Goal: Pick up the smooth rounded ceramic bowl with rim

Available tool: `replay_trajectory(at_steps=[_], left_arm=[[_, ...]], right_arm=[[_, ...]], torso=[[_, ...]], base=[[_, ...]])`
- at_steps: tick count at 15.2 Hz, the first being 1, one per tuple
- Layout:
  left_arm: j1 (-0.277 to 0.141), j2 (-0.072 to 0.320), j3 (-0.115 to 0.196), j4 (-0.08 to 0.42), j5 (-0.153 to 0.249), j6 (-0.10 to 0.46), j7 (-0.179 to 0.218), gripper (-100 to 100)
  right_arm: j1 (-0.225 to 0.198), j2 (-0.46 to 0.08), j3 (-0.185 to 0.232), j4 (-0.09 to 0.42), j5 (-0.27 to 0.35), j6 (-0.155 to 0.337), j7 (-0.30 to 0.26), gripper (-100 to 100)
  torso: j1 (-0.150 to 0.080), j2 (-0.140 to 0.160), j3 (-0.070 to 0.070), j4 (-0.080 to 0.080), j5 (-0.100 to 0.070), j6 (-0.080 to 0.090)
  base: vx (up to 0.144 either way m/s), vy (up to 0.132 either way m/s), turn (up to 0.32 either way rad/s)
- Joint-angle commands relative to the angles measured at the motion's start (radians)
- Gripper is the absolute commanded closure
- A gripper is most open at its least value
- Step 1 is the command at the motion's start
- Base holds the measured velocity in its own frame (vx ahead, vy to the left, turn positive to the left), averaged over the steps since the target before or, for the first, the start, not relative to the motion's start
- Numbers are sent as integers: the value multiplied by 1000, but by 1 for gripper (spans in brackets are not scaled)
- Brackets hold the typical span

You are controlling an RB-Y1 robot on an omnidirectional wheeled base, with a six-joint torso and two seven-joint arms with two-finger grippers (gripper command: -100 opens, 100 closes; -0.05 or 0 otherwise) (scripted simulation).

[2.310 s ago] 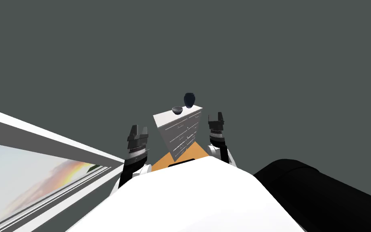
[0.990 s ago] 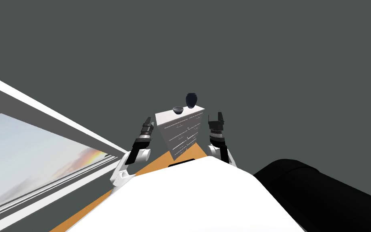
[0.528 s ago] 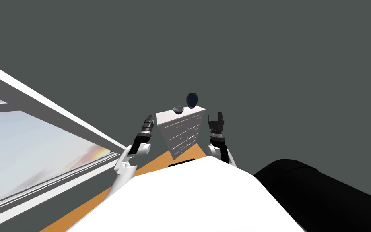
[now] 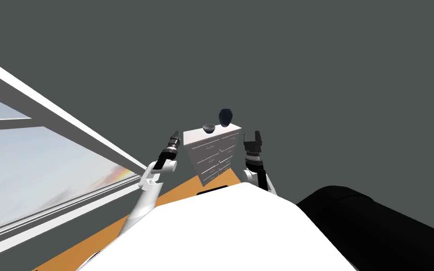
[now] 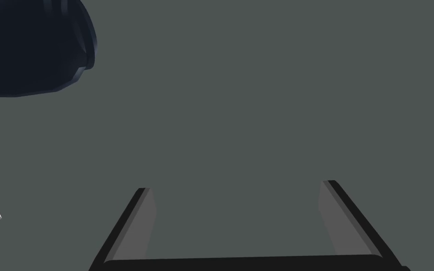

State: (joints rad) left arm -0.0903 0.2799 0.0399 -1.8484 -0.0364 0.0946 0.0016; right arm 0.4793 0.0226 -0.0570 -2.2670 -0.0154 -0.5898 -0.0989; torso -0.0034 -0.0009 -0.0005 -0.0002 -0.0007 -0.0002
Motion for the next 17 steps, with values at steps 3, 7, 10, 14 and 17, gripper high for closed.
replay_trajectory(at_steps=[3,7,10,14,17], left_arm=[[-63,6,9,30,2,74,-1,-100],[-130,11,22,68,5,144,-2,-100],[-197,15,35,107,8,217,-4,-100],[-265,17,48,146,11,291,-4,-100],[-334,18,61,185,14,366,-4,-100]], right_arm=[[0,0,0,0,0,0,0,0],[0,0,0,0,0,0,0,0],[0,0,0,0,0,0,0,0],[0,0,0,0,0,0,0,0],[0,0,0,0,0,0,0,0]], torso=[[0,0,0,0,0,0],[0,0,0,0,0,0],[0,0,0,0,0,0],[-1,0,0,0,0,0],[0,0,0,0,0,0]], base=[[-3,-43,53],[-1,-40,67],[-1,-50,92],[-5,-50,71],[3,-48,92]])
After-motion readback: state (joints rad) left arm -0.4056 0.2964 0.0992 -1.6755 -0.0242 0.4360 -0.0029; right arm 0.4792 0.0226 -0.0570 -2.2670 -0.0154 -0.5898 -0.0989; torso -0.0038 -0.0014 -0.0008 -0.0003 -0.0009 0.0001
